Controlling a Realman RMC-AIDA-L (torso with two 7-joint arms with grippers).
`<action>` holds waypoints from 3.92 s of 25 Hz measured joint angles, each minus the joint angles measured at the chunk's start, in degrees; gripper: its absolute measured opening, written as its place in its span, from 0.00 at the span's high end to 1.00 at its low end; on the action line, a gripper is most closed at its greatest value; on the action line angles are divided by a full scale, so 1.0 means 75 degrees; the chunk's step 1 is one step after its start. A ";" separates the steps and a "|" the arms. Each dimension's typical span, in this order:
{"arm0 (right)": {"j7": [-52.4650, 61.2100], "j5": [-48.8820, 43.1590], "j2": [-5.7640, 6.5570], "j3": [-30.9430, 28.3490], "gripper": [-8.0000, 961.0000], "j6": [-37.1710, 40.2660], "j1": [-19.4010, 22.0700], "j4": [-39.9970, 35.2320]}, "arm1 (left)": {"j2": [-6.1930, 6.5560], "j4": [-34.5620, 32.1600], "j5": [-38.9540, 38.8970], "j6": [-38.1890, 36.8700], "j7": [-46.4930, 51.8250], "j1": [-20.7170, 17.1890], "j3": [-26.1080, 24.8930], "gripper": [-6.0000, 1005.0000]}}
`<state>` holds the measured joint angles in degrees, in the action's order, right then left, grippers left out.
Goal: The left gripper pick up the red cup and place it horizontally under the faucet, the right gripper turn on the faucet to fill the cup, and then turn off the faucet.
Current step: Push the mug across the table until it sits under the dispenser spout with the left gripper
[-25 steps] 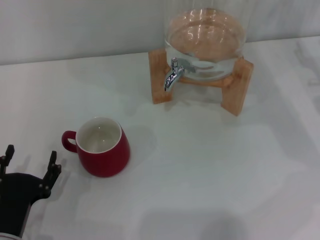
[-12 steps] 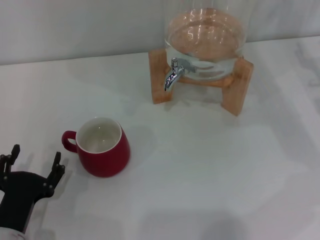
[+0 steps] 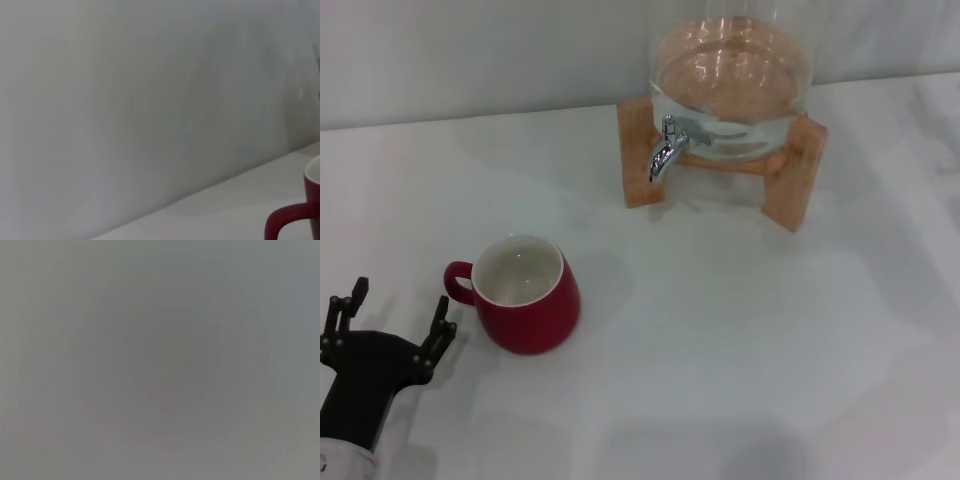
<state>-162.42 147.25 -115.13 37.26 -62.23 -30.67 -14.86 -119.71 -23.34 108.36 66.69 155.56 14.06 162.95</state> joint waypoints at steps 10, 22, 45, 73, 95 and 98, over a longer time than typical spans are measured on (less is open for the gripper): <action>0.0000 0.0005 -0.0012 0.0000 0.29 -0.0033 -0.0001 0.0019 | 0.0016 0.0081 0.0081 -0.0083 -0.0011 0.0169 0.0001 0.12; 0.0000 -0.0008 -0.0021 0.0036 0.30 -0.0198 0.0050 0.0079 | 0.0046 0.0156 0.0084 -0.0341 0.0028 0.0456 0.0001 0.12; 0.0003 -0.0024 -0.0024 0.0057 0.29 -0.0405 0.0131 0.0111 | 0.0033 0.0253 0.0073 -0.0765 0.0038 0.0841 -0.0054 0.17; 0.0000 -0.0046 -0.0023 0.0050 0.29 -0.0398 0.0179 0.0148 | 0.0011 0.0264 0.0014 -0.0736 0.0013 0.0822 -0.0084 0.90; 0.0000 -0.0052 -0.0025 0.0090 0.29 -0.0398 0.0054 0.0191 | 0.0049 0.0354 0.0171 -0.0775 0.1293 0.1953 -0.0283 0.90; 0.0000 -0.0057 -0.0024 0.0098 0.29 -0.0398 0.0037 0.0196 | 0.0057 0.0397 0.0479 -0.0897 0.1652 0.2139 -0.0242 0.90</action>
<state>-162.42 146.82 -115.31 38.00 -65.21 -30.39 -13.39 -119.28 -20.36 111.95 59.96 167.95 30.10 161.13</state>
